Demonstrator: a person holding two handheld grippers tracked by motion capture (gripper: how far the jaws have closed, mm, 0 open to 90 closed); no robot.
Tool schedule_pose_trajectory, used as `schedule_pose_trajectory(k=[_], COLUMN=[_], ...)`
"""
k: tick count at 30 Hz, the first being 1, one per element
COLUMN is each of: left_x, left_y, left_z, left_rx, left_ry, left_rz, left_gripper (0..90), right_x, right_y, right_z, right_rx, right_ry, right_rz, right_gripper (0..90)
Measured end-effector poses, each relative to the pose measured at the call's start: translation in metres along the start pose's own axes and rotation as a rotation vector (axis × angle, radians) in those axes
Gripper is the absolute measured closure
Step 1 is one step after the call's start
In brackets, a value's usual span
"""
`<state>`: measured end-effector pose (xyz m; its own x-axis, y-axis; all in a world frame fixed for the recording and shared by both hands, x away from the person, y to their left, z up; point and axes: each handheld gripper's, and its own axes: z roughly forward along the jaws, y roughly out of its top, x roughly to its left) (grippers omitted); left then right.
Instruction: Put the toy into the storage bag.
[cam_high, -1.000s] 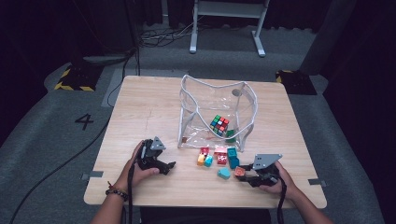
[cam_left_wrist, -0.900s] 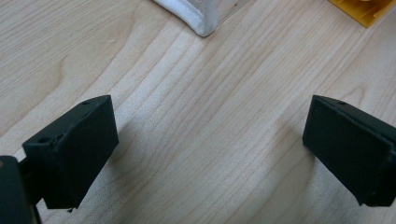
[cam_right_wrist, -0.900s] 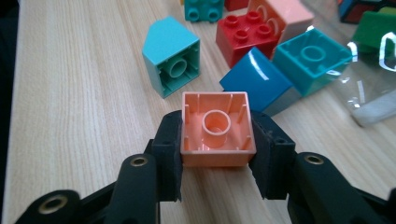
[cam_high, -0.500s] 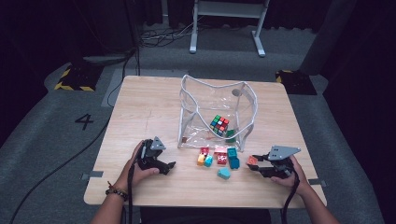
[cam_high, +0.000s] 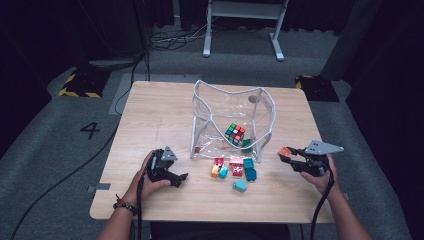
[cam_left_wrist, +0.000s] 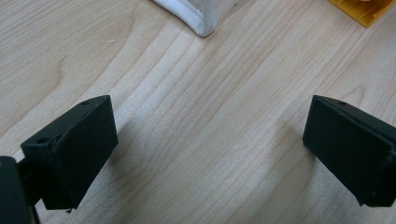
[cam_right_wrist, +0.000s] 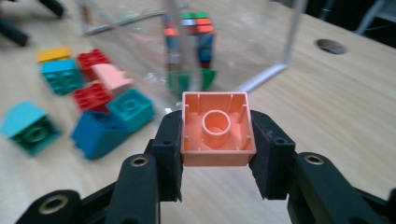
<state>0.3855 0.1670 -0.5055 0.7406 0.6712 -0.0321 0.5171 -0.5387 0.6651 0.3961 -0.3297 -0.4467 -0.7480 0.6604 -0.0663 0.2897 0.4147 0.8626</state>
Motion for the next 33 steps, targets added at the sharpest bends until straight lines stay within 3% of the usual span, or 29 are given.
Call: schedule_pose_trajectory(k=[5, 8, 9, 14, 22, 33], left_x=[0.0, 0.0, 0.0, 0.0, 0.0, 0.0], left_y=[0.001, 0.001, 0.001, 0.001, 0.001, 0.001], left_z=[0.001, 0.0, 0.0, 0.0, 0.0, 0.001], left_rx=[0.001, 0.001, 0.002, 0.001, 0.001, 0.01], left_ry=[-0.003, 0.005, 0.005, 0.005, 0.005, -0.014], left_rz=[-0.007, 0.001, 0.001, 0.001, 0.001, -0.002], left_gripper=[2.5, 2.3, 2.3, 2.3, 2.3, 1.3], right_x=[-0.019, -0.025, -0.031, -0.048, -0.061, -0.065], right_y=[0.008, 0.013, 0.022, 0.041, 0.08, 0.122], right_z=[-0.005, -0.005, -0.004, -0.001, -0.004, 0.0], right_rx=[-0.023, -0.027, -0.017, -0.034, -0.074, -0.101], right_ry=[-0.024, -0.05, -0.088, -0.099, -0.114, -0.12], right_rz=[0.061, 0.05, 0.023, 0.037, 0.024, -0.008], right_gripper=[59.5, 59.5, 59.5, 59.5, 59.5, 59.5])
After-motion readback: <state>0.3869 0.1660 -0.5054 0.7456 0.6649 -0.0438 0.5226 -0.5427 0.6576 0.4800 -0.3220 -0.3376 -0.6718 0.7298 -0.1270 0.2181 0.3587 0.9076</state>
